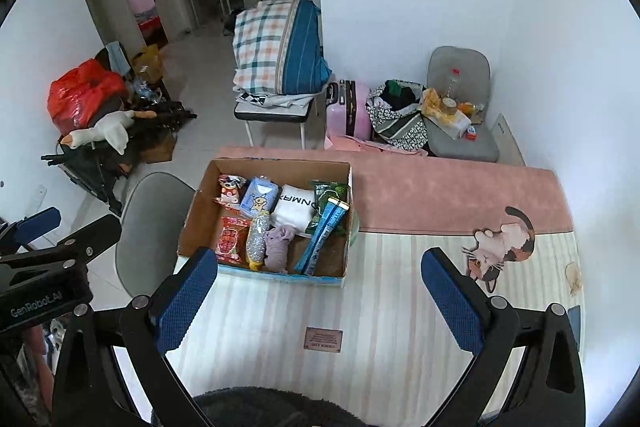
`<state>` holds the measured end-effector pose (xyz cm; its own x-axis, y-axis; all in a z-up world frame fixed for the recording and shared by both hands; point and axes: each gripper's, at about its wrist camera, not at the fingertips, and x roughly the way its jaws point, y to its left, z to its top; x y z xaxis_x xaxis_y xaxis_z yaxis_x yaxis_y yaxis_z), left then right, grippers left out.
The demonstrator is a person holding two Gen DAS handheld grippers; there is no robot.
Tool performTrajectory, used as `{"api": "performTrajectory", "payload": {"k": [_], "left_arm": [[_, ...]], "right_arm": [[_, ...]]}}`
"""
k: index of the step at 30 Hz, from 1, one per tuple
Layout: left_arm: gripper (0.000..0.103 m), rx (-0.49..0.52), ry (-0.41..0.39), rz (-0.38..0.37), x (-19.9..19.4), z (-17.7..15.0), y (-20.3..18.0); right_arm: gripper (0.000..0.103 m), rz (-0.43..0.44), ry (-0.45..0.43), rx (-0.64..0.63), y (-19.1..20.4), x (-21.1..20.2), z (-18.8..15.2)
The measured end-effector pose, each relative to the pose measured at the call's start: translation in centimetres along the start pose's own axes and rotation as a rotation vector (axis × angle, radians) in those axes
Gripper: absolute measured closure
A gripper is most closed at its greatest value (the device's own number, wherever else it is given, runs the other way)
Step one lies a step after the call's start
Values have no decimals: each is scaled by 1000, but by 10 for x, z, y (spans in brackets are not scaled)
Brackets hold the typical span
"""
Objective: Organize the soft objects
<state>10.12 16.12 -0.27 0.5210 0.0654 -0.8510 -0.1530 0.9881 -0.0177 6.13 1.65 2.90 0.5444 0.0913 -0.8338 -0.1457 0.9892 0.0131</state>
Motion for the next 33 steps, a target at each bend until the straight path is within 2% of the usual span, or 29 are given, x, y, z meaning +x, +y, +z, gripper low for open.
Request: {"api": "performTrajectory", "payload": {"k": [6,17,33], "left_arm": [[1,-4,-4,-2,-6,-5,-1],[1,19,13,31,17,-8,-5],[1,17,31,18,23,-7,-3]], "right_arm": [[0,-24,-12,-12,-1,-11,-3],[0,-105,1,16,-9,16,2],[0,-101,26,32,-11,28,1]]}}
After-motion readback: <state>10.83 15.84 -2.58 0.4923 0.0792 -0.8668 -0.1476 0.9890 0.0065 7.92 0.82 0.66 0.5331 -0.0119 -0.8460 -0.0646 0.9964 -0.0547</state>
